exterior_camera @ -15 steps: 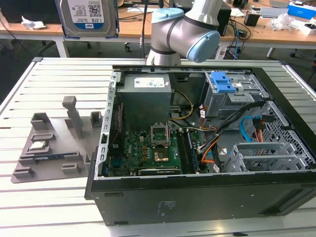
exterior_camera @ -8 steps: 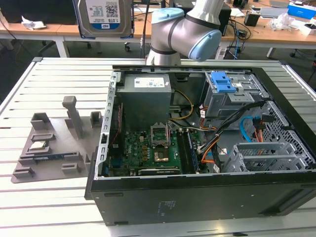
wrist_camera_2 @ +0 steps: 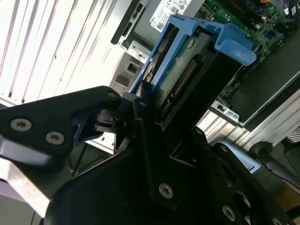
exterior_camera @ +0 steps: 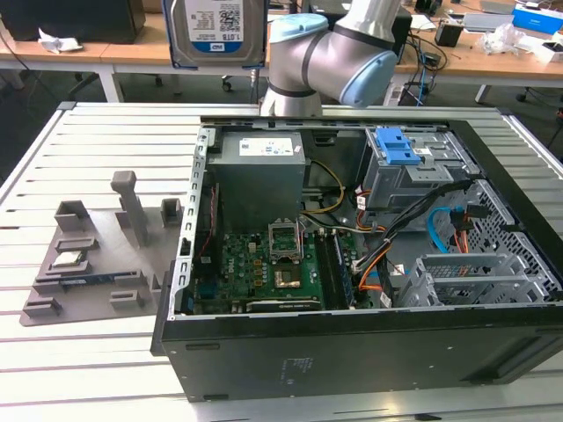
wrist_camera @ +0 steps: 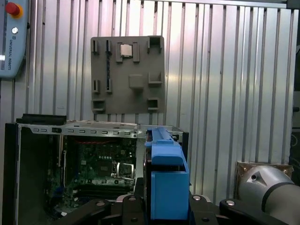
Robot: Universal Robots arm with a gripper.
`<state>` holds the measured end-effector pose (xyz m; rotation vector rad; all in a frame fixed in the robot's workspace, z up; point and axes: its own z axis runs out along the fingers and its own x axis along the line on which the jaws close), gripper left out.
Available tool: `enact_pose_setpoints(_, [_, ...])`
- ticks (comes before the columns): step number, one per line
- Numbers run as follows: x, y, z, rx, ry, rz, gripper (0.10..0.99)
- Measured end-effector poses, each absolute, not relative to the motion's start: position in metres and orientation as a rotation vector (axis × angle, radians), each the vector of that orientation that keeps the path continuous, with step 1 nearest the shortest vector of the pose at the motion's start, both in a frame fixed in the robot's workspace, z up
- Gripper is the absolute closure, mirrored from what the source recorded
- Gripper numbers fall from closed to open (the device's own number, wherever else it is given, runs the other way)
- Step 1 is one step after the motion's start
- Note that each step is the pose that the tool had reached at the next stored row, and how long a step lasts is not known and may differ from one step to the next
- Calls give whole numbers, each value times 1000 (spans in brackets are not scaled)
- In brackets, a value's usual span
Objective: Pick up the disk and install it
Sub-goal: 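Pick up the disk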
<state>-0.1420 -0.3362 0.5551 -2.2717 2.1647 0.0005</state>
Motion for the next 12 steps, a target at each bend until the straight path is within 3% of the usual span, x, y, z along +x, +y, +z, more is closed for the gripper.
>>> enact_pose_setpoints(12, [-95,-335,555,-2272,2165,1,725])
